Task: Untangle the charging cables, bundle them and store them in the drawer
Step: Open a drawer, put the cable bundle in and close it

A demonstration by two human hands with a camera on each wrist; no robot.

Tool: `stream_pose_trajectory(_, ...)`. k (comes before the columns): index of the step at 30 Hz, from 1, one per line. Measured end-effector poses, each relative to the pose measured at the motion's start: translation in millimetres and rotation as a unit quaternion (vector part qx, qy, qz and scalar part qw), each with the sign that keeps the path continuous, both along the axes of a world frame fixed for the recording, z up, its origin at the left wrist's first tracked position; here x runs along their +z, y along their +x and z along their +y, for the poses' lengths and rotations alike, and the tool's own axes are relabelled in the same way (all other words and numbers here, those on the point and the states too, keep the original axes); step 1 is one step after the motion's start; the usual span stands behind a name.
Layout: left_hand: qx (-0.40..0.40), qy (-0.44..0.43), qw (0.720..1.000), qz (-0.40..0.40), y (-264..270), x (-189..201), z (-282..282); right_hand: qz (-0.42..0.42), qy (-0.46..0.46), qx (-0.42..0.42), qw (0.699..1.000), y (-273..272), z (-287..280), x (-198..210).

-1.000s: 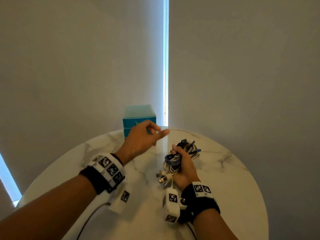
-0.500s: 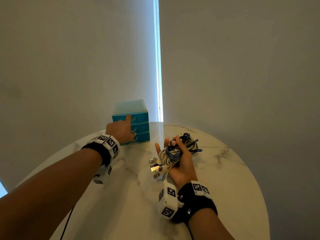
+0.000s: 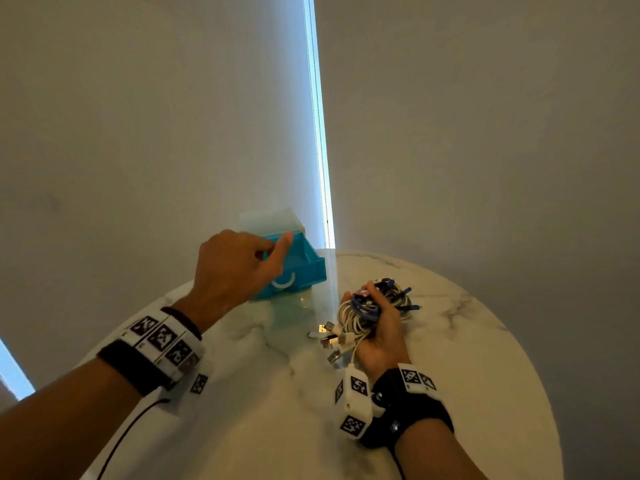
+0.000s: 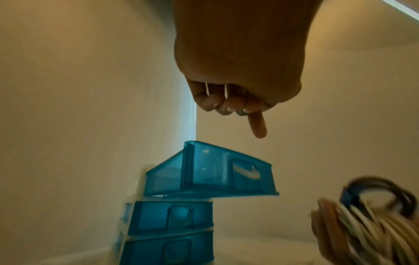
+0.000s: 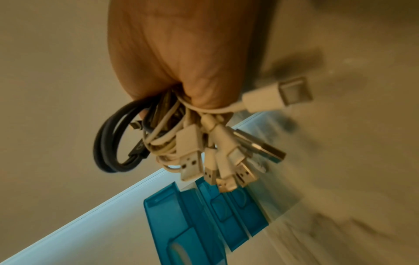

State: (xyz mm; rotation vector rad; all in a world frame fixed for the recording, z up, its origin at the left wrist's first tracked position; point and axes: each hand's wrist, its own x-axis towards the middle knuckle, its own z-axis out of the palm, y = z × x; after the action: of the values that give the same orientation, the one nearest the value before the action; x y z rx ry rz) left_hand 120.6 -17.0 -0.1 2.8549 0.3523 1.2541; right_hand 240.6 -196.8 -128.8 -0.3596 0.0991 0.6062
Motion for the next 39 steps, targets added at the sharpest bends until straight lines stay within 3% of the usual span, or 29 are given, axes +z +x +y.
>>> stream_pose_trajectory(3,-0.015,-0.047,0.999,0.003,17.6,25.3,14.1,-0.004,-0.034,-0.007,0.999,1.4,2.4,-3.5)
stream_pose_trajectory(6,0.033,-0.033,0.989,0.142,53.3,33.5,56.7,-0.002,-0.038,0.001,0.999,1.2,2.0,-2.7)
stream_pose_trajectory(8,0.081,-0.045,0.956,0.278,73.9,29.6,87.5,0.003,-0.034,0.005,0.999,2.3,1.5,-3.0)
stream_pose_trajectory(11,0.063,-0.127,0.902,0.408,80.3,24.6,107.4,0.009,-0.007,0.008,1.0,4.6,-0.2,-3.3)
stream_pose_trajectory(16,0.081,-0.089,0.871,0.477,58.9,30.6,89.0,0.0,0.029,0.034,0.999,10.6,-0.9,-9.2)
stream_pose_trajectory(22,0.102,-0.039,0.831,0.546,-16.0,55.1,41.7,-0.027,-0.027,0.048,0.998,3.4,-3.6,-3.6)
stream_pose_trajectory(24,0.081,-0.071,0.849,0.516,-49.2,63.1,31.8,-0.034,-0.044,0.045,0.997,-0.7,-4.2,0.1)
stream_pose_trajectory(27,-0.043,-0.215,0.914,0.34,-79.3,55.1,30.7,-0.028,-0.062,0.056,0.996,-7.0,-7.5,7.0)
stream_pose_trajectory(30,-0.142,-0.31,0.921,0.188,-81.0,14.6,35.6,-0.027,-0.085,0.068,0.994,-11.3,-12.8,9.7)
stream_pose_trajectory(33,-0.132,-0.314,0.933,0.112,-67.1,-13.0,40.7,-0.054,-0.159,0.036,0.985,-12.4,-19.2,19.3)
stream_pose_trajectory(35,-0.114,-0.323,0.937,0.069,-58.1,-17.7,43.0,-0.08,-0.221,-0.042,0.971,-9.8,-30.4,34.4)
stream_pose_trajectory(39,-0.069,-0.309,0.948,0.014,-51.9,-26.5,32.5,-0.164,-0.319,-0.189,0.914,-10.7,-64.7,95.0)
